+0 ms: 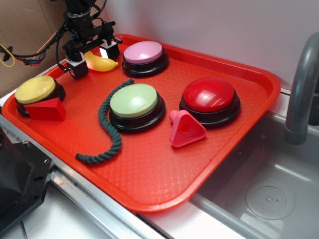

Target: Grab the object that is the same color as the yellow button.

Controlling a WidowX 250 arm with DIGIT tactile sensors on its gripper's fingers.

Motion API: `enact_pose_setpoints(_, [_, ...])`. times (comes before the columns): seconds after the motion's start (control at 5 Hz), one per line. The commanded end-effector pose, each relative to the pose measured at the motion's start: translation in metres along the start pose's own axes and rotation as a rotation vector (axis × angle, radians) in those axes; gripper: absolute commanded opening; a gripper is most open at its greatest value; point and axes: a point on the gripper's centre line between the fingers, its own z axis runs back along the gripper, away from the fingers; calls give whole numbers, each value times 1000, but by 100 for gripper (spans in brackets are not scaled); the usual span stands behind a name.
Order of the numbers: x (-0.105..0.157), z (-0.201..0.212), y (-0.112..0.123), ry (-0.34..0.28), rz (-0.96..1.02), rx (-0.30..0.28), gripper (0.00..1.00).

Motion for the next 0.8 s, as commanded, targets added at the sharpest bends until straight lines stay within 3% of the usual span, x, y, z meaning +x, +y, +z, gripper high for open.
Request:
enact_pose_setpoints(0.0, [3,22,10,-20,-32,-68,0])
enact_pose_setpoints(0.4, [-14,68,19,-24,-194,-181,0])
enact_pose_setpoints(0.6, [-27,103,26,2,-393,-212,0])
